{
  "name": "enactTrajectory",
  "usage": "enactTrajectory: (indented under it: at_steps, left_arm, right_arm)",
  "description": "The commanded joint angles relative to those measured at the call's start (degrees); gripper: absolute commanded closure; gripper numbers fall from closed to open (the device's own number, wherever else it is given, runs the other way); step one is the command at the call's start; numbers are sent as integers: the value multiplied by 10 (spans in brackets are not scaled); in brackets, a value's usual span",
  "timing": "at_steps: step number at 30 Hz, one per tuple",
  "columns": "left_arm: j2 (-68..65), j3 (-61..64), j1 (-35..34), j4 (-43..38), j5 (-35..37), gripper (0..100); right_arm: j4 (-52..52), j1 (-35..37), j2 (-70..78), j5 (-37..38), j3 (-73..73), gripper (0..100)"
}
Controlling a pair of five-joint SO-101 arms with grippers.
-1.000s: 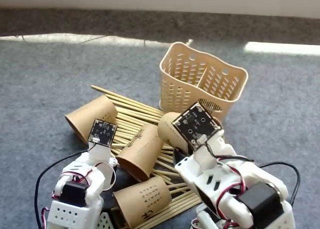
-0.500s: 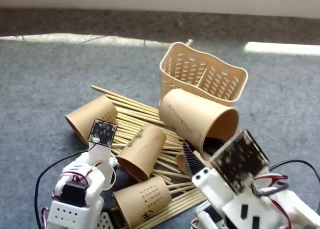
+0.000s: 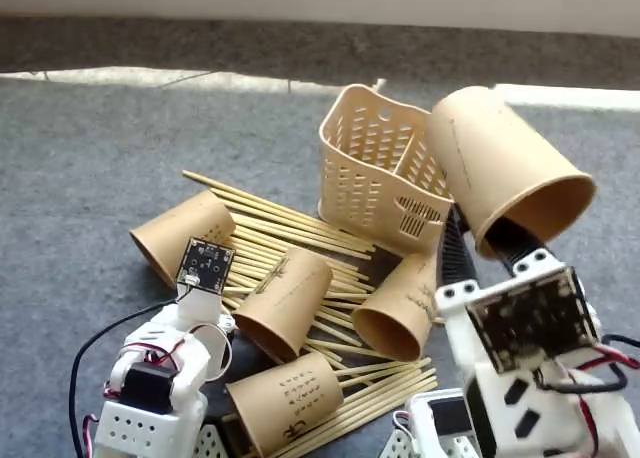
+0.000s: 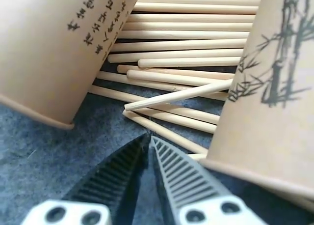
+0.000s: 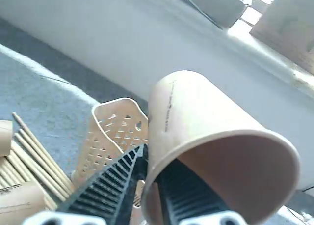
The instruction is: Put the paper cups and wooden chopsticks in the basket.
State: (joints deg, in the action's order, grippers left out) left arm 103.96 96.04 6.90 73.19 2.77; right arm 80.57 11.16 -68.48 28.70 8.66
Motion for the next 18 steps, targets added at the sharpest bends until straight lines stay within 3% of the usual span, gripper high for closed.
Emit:
enactTrajectory:
  at_steps: [1, 7, 12, 18]
  left_arm:
    - [4, 11, 9, -9, -4, 982]
    - [4, 11, 9, -9, -4, 982]
    - [4, 11, 9, -9, -4, 982]
    - [4, 11, 9, -9, -4, 983]
  right_arm:
    - [-44, -31, 5, 40, 35, 993]
    - [-50, -51, 20, 68, 58, 993]
    - [-51, -70, 116, 50, 50, 993]
    - [26, -76, 247, 26, -118, 993]
